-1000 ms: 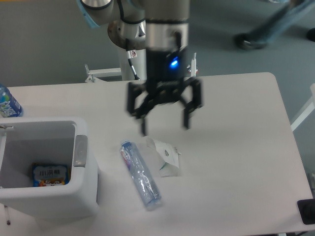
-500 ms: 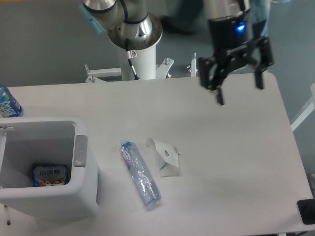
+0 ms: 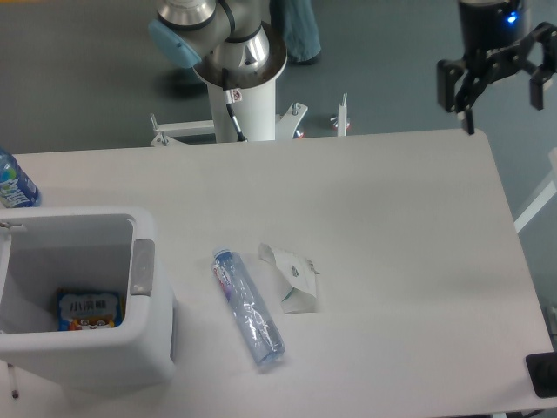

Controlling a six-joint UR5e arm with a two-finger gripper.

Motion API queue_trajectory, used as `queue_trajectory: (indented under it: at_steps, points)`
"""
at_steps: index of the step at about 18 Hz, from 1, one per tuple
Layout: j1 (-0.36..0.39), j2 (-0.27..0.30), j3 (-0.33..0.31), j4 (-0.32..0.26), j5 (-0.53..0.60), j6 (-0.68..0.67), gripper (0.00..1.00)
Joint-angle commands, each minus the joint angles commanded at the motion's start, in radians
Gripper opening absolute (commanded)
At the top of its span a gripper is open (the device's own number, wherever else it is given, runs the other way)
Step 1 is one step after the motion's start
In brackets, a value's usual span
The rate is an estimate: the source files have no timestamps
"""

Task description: Open the trash can

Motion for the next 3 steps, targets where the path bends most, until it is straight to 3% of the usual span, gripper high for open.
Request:
queue_trajectory:
  at_steps: [3]
  points:
    - [0.047, 0.003, -0.008, -0.003, -0.005, 0.091, 1.00]
